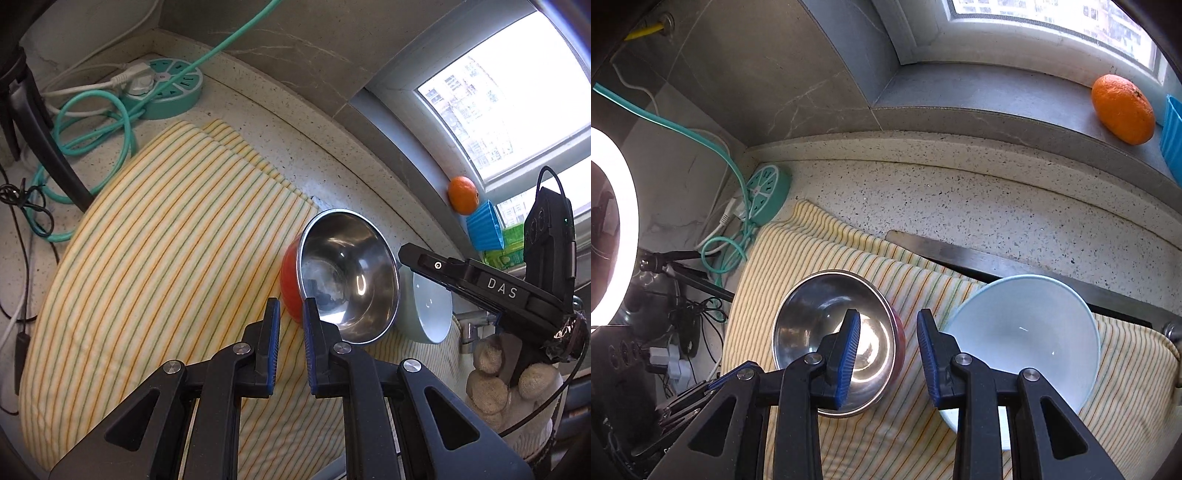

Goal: Organize plates and bowls
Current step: 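Move both tools to the red steel bowl and grip its rim, then lift the red steel bowl and carry it over the stack with both tools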

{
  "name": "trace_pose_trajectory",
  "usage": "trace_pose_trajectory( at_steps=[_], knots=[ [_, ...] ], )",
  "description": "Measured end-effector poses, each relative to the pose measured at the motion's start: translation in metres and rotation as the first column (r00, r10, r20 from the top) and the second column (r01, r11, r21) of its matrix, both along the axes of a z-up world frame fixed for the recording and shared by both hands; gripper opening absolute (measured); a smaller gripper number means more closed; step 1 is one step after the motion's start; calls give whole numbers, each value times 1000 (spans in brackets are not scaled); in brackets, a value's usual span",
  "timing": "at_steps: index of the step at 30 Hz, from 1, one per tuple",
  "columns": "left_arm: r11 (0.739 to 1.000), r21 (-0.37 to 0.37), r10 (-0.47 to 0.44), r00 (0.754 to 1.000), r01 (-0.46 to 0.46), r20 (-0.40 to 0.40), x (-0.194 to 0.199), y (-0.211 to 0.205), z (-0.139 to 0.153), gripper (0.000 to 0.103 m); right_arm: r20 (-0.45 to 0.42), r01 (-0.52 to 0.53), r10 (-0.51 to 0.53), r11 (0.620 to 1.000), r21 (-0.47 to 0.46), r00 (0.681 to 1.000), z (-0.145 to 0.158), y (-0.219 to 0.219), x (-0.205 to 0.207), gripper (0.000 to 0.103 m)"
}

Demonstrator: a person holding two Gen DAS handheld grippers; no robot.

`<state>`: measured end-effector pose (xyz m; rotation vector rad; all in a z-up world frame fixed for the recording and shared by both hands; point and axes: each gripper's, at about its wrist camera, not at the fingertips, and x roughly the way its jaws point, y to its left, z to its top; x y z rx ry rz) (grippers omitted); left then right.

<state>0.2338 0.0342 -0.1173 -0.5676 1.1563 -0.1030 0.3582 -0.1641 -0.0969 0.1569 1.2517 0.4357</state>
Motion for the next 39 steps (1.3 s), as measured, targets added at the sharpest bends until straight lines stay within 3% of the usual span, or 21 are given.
trace_pose_trajectory(
  at_steps=[27, 39],
  knots=[
    [999, 20, -31, 999, 31, -23, 19, -12, -11, 10, -35, -75, 72, 995, -73, 997, -19, 22, 9, 9],
    [999, 25, -30, 999, 31, -12, 15, -14, -4, 9, -52, -45, 43, 998, -50, 998, -13, 17, 4, 9]
  ],
)
